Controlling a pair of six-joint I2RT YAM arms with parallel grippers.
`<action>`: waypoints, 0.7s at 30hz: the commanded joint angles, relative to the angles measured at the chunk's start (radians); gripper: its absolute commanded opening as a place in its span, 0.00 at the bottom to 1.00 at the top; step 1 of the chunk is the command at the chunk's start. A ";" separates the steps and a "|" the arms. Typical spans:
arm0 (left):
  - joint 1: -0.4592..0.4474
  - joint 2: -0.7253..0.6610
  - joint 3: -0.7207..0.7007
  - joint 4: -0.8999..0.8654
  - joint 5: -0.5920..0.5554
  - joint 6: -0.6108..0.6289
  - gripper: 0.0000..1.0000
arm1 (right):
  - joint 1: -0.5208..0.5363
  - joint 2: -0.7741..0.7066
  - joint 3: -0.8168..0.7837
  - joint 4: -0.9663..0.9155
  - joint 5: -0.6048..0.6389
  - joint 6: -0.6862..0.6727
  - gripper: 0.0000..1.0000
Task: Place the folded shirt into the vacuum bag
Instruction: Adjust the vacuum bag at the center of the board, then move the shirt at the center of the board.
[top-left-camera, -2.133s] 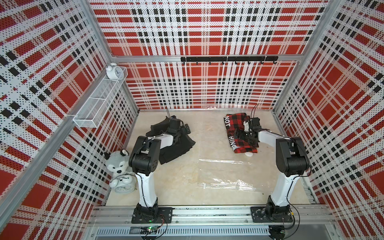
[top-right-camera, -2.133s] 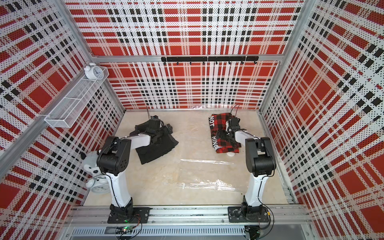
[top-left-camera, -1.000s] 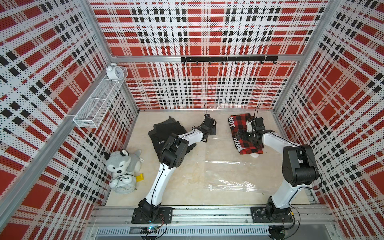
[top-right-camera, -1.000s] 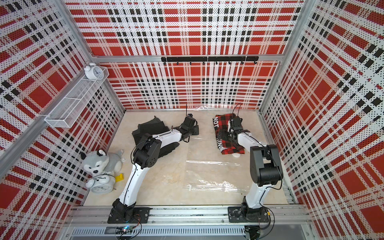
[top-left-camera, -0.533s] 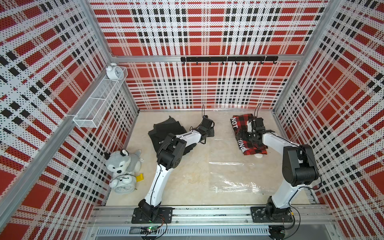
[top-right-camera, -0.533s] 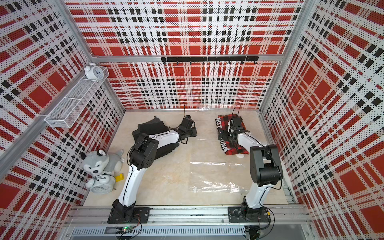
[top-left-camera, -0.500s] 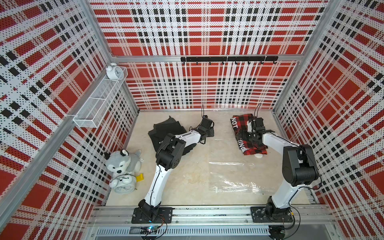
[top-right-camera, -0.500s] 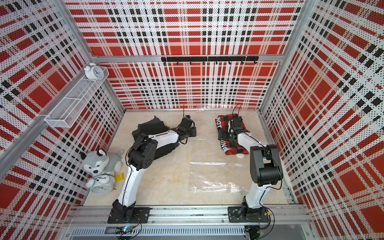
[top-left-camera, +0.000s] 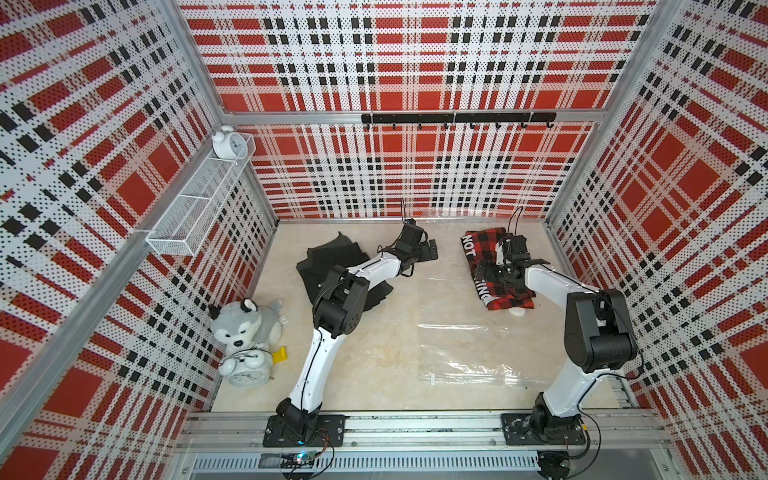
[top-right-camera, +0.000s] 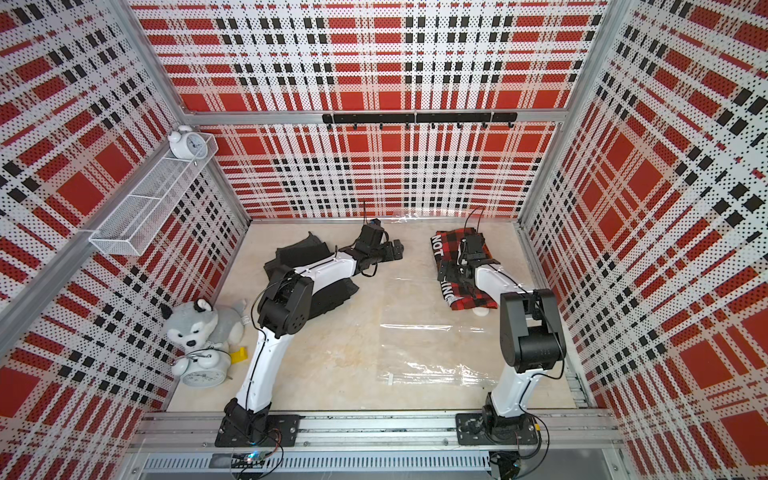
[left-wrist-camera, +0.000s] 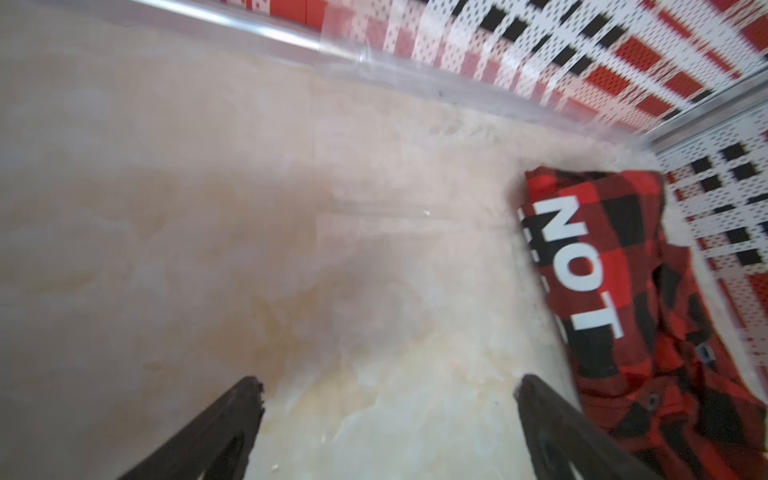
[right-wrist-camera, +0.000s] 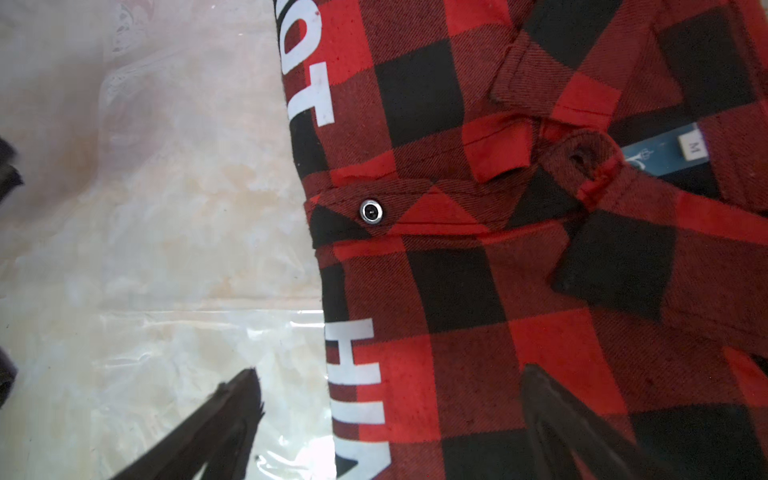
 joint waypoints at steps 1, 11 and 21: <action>-0.068 0.044 0.040 -0.131 -0.133 0.019 0.98 | 0.006 0.015 0.016 -0.013 0.024 -0.011 1.00; -0.136 0.181 0.177 -0.254 -0.252 0.001 0.92 | 0.005 0.004 -0.012 0.001 0.017 -0.010 1.00; -0.147 0.113 0.102 -0.191 -0.253 -0.012 0.09 | 0.005 0.009 -0.025 0.001 0.030 -0.011 1.00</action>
